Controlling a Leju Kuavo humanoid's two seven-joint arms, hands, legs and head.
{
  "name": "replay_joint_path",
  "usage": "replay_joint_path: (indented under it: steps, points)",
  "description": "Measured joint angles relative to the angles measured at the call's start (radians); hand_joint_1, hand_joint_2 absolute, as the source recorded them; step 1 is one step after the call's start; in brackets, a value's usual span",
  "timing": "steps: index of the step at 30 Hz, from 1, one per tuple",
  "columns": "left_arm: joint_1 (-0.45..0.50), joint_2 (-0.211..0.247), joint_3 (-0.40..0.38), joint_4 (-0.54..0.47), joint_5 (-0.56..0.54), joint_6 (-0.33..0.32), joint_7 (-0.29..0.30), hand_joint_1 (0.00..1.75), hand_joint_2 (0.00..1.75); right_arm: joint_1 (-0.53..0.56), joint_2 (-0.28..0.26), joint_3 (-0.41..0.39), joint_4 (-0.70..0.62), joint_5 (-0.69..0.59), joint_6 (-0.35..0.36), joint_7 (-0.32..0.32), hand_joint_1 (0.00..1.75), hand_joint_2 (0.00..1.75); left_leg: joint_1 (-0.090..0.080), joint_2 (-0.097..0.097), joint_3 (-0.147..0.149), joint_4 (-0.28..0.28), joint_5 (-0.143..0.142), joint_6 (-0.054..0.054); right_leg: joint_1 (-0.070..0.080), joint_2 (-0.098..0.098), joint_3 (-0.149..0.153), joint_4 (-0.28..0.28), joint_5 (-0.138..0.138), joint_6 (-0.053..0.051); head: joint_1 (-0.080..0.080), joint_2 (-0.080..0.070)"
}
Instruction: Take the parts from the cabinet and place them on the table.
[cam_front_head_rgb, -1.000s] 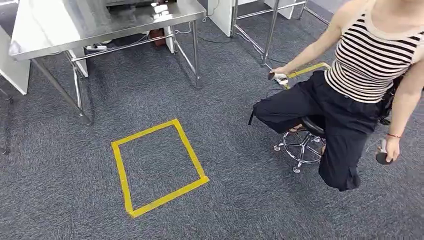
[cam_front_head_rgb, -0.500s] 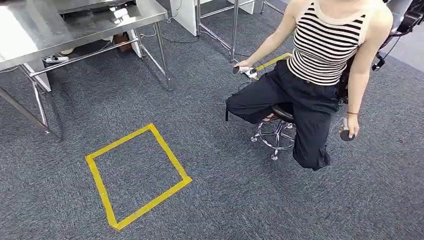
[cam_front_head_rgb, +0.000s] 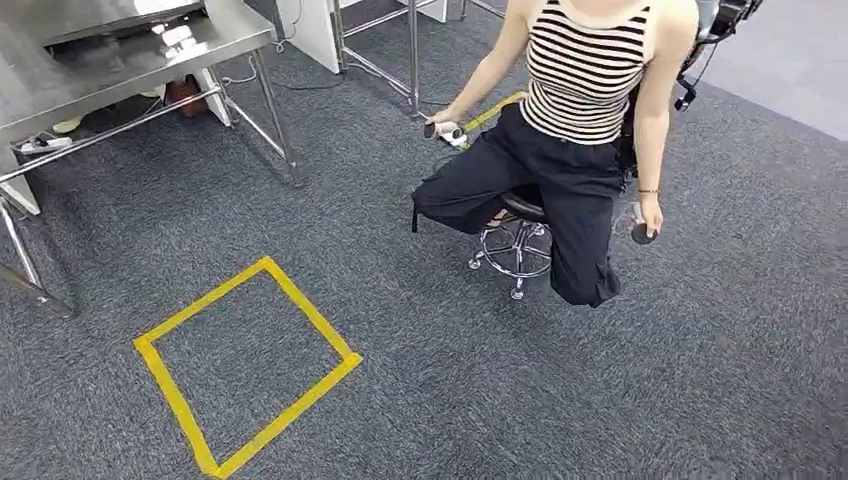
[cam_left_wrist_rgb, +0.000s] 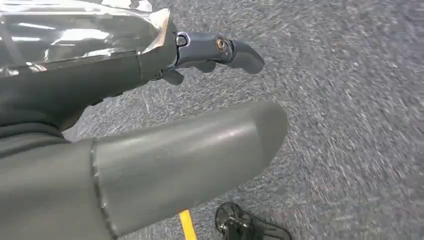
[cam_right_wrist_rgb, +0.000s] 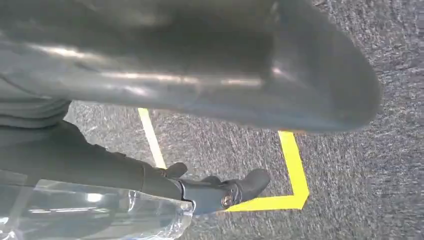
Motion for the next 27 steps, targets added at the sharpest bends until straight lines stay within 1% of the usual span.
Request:
replay_joint_path:
  steps: [2, 3, 4, 5, 6, 7, 8, 9, 10, 11, 12, 13, 14, 15, 16, 17, 18, 19, 20, 21, 22, 23, 24, 25, 26, 27]
  points:
    - [-0.005, -0.002, 0.000, 0.000, 0.000, -0.002, -0.004, 0.00, 0.00, 0.004, -0.001, 0.000, 0.002, 0.000, -0.001, 0.003, 0.00, 0.00, 0.003, 0.015, 0.005, -0.004, 0.002, -0.011, 0.002, 0.015, -0.005, -0.001, 0.003, -0.011, 0.000, 0.000]
    - [-0.006, -0.002, 0.000, 0.000, -0.001, -0.003, -0.007, 0.00, 0.00, 0.004, 0.000, -0.001, 0.003, 0.001, -0.003, 0.009, 0.00, 0.00, 0.008, -0.001, 0.001, 0.003, -0.006, -0.021, -0.009, 0.023, 0.004, -0.007, 0.012, -0.022, 0.001, 0.000]
    - [-0.008, -0.002, 0.000, 0.000, -0.001, -0.003, -0.009, 0.00, 0.00, 0.003, 0.001, -0.001, 0.005, 0.002, -0.007, 0.015, 0.00, 0.00, 0.010, -0.049, -0.009, 0.031, -0.034, -0.027, -0.009, 0.030, 0.002, -0.007, 0.014, -0.026, -0.005, 0.000]
    - [-0.008, -0.001, 0.000, 0.000, 0.000, -0.003, -0.014, 0.00, 0.00, 0.001, 0.002, -0.001, 0.007, 0.005, -0.013, 0.022, 0.00, 0.00, 0.012, -0.080, -0.037, 0.097, -0.083, -0.029, -0.008, 0.037, -0.001, -0.007, 0.017, -0.031, -0.010, 0.000]
    - [-0.007, 0.002, 0.001, 0.000, 0.003, -0.005, -0.016, 0.00, 0.00, -0.001, 0.004, -0.001, 0.010, 0.007, -0.016, 0.028, 0.00, 0.00, 0.012, -0.092, -0.071, 0.174, -0.125, -0.030, -0.006, 0.045, -0.005, -0.006, 0.020, -0.035, -0.010, 0.000]
    - [-0.005, 0.002, 0.004, 0.000, 0.011, -0.006, -0.019, 0.00, 0.00, -0.002, 0.006, -0.001, 0.011, 0.011, -0.022, 0.032, 0.00, 0.00, 0.012, -0.097, -0.109, 0.256, -0.159, -0.032, -0.004, 0.055, -0.008, -0.005, 0.022, -0.038, -0.012, 0.000]
    - [-0.004, 0.003, 0.007, 0.000, 0.012, -0.008, -0.022, 0.00, 0.00, -0.001, 0.008, -0.001, 0.013, 0.014, -0.024, 0.036, 0.00, 0.00, 0.012, -0.098, -0.136, 0.311, -0.173, -0.031, -0.003, 0.065, -0.010, -0.005, 0.022, -0.037, -0.014, 0.000]
    - [-0.003, 0.003, 0.008, 0.000, 0.013, -0.009, -0.023, 0.00, 0.00, 0.000, 0.010, -0.001, 0.015, 0.014, -0.028, 0.038, 0.00, 0.00, 0.012, -0.098, -0.143, 0.322, -0.165, -0.029, -0.003, 0.074, -0.010, -0.004, 0.022, -0.037, -0.013, 0.000]
    - [-0.002, 0.002, 0.010, 0.001, 0.014, -0.009, -0.023, 0.00, 0.00, 0.002, 0.011, -0.002, 0.017, 0.014, -0.032, 0.040, 0.00, 0.00, 0.012, -0.098, -0.127, 0.282, -0.127, -0.026, -0.002, 0.088, -0.009, -0.002, 0.022, -0.037, -0.014, 0.000]
    - [-0.002, 0.002, 0.013, 0.001, 0.014, -0.009, -0.023, 0.00, 0.00, 0.002, 0.012, -0.003, 0.019, 0.013, -0.034, 0.040, 0.00, 0.00, 0.012, -0.104, -0.087, 0.198, -0.073, -0.022, -0.002, 0.100, -0.007, -0.001, 0.022, -0.036, -0.014, 0.000]
    - [-0.002, 0.002, 0.017, 0.001, 0.014, -0.009, -0.023, 0.00, 0.00, 0.002, 0.013, -0.003, 0.019, 0.012, -0.036, 0.040, 0.00, 0.00, 0.013, -0.124, -0.041, 0.103, -0.024, -0.019, -0.002, 0.112, -0.005, 0.001, 0.022, -0.036, -0.014, 0.000]
    - [-0.002, 0.003, 0.020, 0.001, 0.014, -0.008, -0.023, 0.00, 0.00, 0.000, 0.014, -0.003, 0.019, 0.012, -0.038, 0.040, 0.00, 0.00, 0.016, -0.173, -0.008, 0.031, -0.001, -0.013, -0.004, 0.122, -0.007, 0.001, 0.023, -0.034, -0.016, 0.000]
    - [-0.002, 0.003, 0.022, 0.001, 0.014, -0.006, -0.023, 0.00, 0.00, -0.003, 0.015, -0.003, 0.020, 0.012, -0.039, 0.040, 0.00, 0.00, 0.016, -0.181, 0.001, 0.006, -0.010, -0.010, 0.008, 0.133, -0.013, 0.007, 0.022, -0.028, -0.015, 0.000]
    - [-0.002, 0.003, 0.023, 0.001, 0.014, -0.006, -0.021, 0.00, 0.00, -0.005, 0.015, -0.003, 0.020, 0.012, -0.039, 0.040, 0.00, 0.00, 0.012, -0.170, -0.003, 0.011, -0.009, -0.009, 0.003, 0.143, -0.020, 0.006, 0.027, -0.020, -0.014, 0.000]
    - [-0.003, 0.003, 0.023, 0.001, 0.014, -0.005, -0.018, 0.00, 0.00, -0.004, 0.014, -0.003, 0.020, 0.012, -0.039, 0.040, 0.00, 0.00, 0.009, -0.161, -0.005, 0.013, -0.009, -0.005, -0.002, 0.153, -0.025, 0.005, 0.031, -0.014, -0.017, 0.000]
    - [-0.005, 0.003, 0.023, 0.001, 0.014, -0.003, -0.016, 0.00, 0.00, 0.000, 0.014, -0.004, 0.020, 0.012, -0.039, 0.040, 0.00, 0.00, 0.005, -0.151, -0.005, 0.011, -0.006, 0.001, -0.005, 0.163, -0.037, 0.000, 0.035, -0.007, -0.016, 0.000]
    - [-0.005, 0.002, 0.024, 0.001, 0.014, 0.000, -0.016, 0.00, 0.00, 0.001, 0.013, -0.004, 0.020, 0.012, -0.039, 0.040, 0.00, 0.00, 0.013, -0.137, -0.004, -0.003, 0.004, 0.011, -0.003, 0.166, -0.037, 0.005, 0.034, -0.001, -0.014, 0.000]
    - [-0.008, 0.001, 0.024, 0.001, 0.014, 0.001, -0.016, 0.00, 0.00, 0.001, 0.014, -0.004, 0.020, 0.012, -0.037, 0.040, 0.00, 0.00, 0.014, -0.125, -0.003, -0.008, 0.009, 0.019, -0.002, 0.120, -0.051, 0.031, 0.017, -0.005, -0.014, 0.000]
    - [-0.007, 0.000, 0.025, 0.001, 0.017, 0.003, -0.016, 0.00, 0.00, -0.001, 0.016, -0.004, 0.021, 0.012, -0.034, 0.040, 0.00, 0.00, 0.012, -0.114, -0.005, -0.009, 0.011, 0.025, -0.001, 0.086, -0.078, 0.086, -0.018, -0.012, -0.006, 0.000]
    - [-0.005, 0.001, 0.026, 0.001, 0.019, 0.003, -0.016, 0.00, 0.00, -0.004, 0.015, -0.004, 0.021, 0.013, -0.028, 0.040, 0.00, 0.00, 0.010, -0.100, -0.007, -0.008, 0.011, 0.026, -0.001, 0.069, -0.115, 0.162, -0.056, -0.017, 0.001, 0.000]
    - [-0.003, 0.000, 0.029, 0.001, 0.020, 0.003, -0.016, 0.00, 0.00, -0.007, 0.015, -0.004, 0.021, 0.016, -0.024, 0.040, 0.00, 0.00, 0.007, -0.082, -0.010, -0.008, 0.011, 0.027, -0.003, 0.061, -0.158, 0.254, -0.094, -0.018, 0.000, 0.000]
    - [-0.003, 0.001, 0.034, 0.001, 0.022, 0.003, -0.016, 0.00, 0.00, -0.006, 0.015, -0.004, 0.021, 0.018, -0.018, 0.040, 0.00, 0.00, 0.006, -0.069, -0.012, -0.007, 0.011, 0.027, -0.005, 0.058, -0.185, 0.318, -0.115, -0.014, 0.001, 0.000]
    - [-0.003, 0.000, 0.037, 0.001, 0.023, 0.003, -0.016, 0.00, 0.00, -0.005, 0.015, -0.004, 0.022, 0.021, -0.015, 0.040, 0.00, 0.00, 0.005, -0.057, -0.014, -0.007, 0.011, 0.027, -0.006, 0.056, -0.189, 0.335, -0.115, -0.007, 0.002, 0.000]
    - [-0.003, 0.000, 0.040, 0.001, 0.023, 0.003, -0.017, 0.00, 0.00, -0.002, 0.015, -0.004, 0.022, 0.025, -0.011, 0.040, 0.00, 0.00, 0.005, -0.047, -0.013, -0.007, 0.011, 0.026, -0.008, 0.054, -0.167, 0.302, -0.100, 0.003, 0.001, 0.000]
    - [-0.003, -0.002, 0.043, 0.001, 0.024, 0.003, -0.018, 0.00, 0.00, -0.001, 0.015, -0.004, 0.023, 0.032, -0.009, 0.040, 0.00, 0.00, 0.005, -0.035, -0.013, -0.006, 0.011, 0.026, -0.008, 0.047, -0.117, 0.216, -0.069, 0.014, 0.003, 0.000]
    - [-0.004, -0.003, 0.044, 0.001, 0.024, 0.003, -0.018, 0.00, 0.00, -0.001, 0.014, -0.004, 0.023, 0.037, -0.008, 0.041, 0.00, 0.00, 0.005, -0.026, -0.011, -0.006, 0.010, 0.024, -0.008, 0.033, -0.066, 0.128, -0.041, 0.021, 0.004, 0.000]
